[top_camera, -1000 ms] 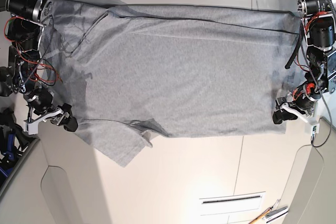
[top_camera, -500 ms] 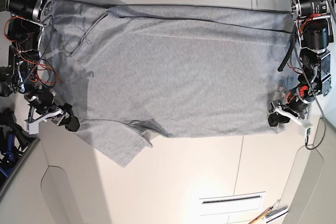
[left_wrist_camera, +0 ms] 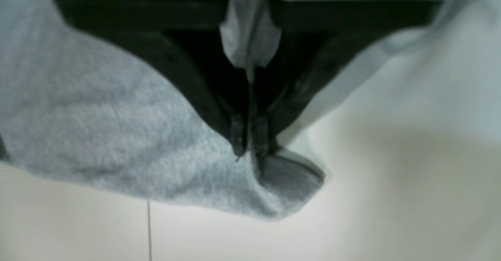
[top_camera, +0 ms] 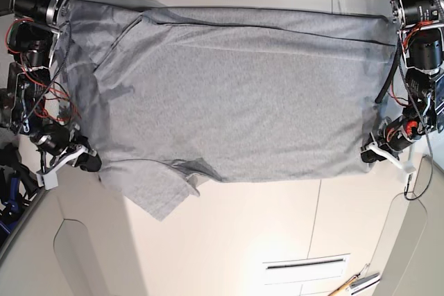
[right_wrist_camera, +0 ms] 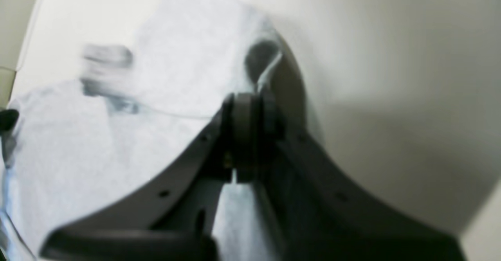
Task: Fold the T-shirt properly
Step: 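Grasp the hem corners and fold the hem over toward the folded shoulder edge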
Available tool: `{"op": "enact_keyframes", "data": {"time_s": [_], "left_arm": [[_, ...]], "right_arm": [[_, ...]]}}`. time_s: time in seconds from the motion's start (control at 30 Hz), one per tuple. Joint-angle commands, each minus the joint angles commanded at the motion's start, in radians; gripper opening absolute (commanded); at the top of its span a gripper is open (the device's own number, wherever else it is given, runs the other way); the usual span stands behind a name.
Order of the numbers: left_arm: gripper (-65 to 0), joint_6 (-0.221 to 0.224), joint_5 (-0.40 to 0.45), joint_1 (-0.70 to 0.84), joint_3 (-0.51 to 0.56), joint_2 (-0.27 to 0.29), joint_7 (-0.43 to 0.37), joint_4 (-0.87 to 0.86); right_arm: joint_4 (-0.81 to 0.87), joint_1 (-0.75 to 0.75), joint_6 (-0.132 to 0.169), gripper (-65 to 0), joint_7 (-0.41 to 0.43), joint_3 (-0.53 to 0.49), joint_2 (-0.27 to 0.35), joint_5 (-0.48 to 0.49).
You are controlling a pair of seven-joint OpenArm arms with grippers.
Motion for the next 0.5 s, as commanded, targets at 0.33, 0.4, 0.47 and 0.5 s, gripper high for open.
{"op": "enact_keyframes", "data": {"time_s": [0.33, 0.4, 0.47, 0.5], "left_arm": [[-65.0, 0.0, -0.168, 0.031, 0.0, -0.099, 0.253, 0.145], [-65.0, 0.0, -0.201, 0.058, 0.0, -0.118, 0.288, 0.18], [-65.0, 0.0, -0.226, 0.11, 0.0, -0.144, 0.299, 0.233], [-65.0, 0.0, -0.234, 0.146, 0.0, -0.16, 0.301, 0.269]], "right_arm": [[0.191, -0.092, 0.001, -65.0, -0.155, 0.0, 0.088, 0.193], [0.223, -0.128, 0.001, -65.0, -0.156, 0.0, 0.102, 0.216], [0.255, -0.166, 0.0, -65.0, -0.159, 0.0, 0.113, 0.216], [0.271, -0.188, 0.0, -65.0, -0.158, 0.001, 0.119, 0.216]]}}
